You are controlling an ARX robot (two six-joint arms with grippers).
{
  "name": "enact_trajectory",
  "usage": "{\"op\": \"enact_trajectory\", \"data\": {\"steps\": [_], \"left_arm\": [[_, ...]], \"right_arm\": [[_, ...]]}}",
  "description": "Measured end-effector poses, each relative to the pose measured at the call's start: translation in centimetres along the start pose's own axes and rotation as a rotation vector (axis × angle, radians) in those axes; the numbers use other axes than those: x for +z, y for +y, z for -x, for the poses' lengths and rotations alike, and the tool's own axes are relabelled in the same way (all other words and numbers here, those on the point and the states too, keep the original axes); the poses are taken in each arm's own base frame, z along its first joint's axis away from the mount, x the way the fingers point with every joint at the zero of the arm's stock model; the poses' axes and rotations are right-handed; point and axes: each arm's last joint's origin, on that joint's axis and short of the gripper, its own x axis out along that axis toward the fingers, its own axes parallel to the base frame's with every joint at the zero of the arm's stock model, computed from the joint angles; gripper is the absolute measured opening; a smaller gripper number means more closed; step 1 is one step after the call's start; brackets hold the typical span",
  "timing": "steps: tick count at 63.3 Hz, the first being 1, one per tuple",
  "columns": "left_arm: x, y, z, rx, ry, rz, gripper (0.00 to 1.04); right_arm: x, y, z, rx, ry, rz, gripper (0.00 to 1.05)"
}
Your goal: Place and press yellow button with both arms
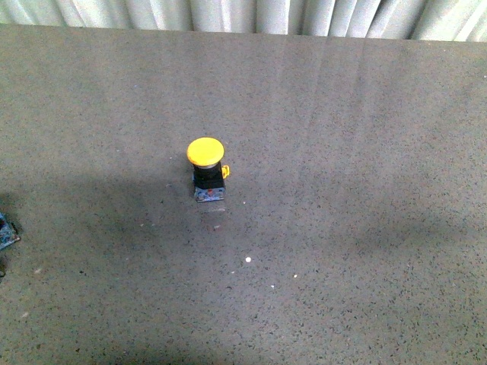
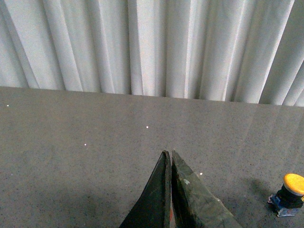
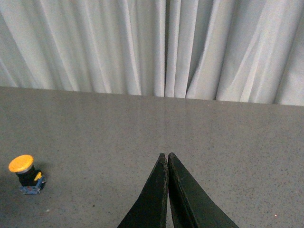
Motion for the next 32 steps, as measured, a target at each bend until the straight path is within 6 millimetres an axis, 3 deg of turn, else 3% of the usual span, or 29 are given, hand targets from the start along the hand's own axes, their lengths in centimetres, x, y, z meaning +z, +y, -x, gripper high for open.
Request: {"op": "enact_trajectory", "data": {"steps": [32], "left_arm": [[0.0, 0.0, 0.0, 0.000, 0.000, 0.000, 0.01]], "right_arm": [[-0.3, 0.0, 1.5, -0.002, 0.005, 0.000, 0.01]]}}
